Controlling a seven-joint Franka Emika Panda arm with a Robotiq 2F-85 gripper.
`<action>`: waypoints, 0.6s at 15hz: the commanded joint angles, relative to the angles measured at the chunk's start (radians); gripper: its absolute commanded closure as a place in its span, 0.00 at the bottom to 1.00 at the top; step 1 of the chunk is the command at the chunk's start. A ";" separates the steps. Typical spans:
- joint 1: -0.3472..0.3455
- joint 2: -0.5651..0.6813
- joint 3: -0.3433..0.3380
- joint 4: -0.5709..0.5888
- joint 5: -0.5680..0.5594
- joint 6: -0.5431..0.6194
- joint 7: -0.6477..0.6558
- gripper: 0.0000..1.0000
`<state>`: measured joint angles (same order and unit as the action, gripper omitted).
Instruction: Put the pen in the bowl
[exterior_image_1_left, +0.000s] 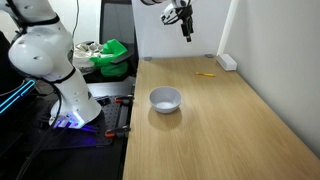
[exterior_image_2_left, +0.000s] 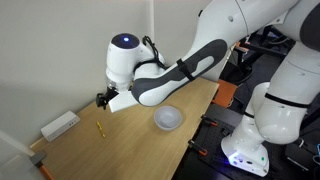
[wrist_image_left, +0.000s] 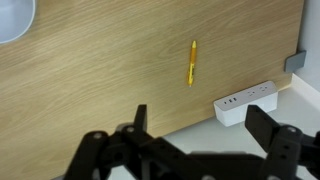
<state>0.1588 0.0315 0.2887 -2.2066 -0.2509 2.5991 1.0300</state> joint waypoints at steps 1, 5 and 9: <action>0.047 0.066 -0.039 0.037 -0.107 0.049 0.125 0.00; 0.068 0.154 -0.057 0.102 -0.247 0.048 0.270 0.00; 0.135 0.259 -0.111 0.189 -0.263 0.023 0.297 0.00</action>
<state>0.2318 0.2033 0.2307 -2.1056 -0.5026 2.6384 1.2999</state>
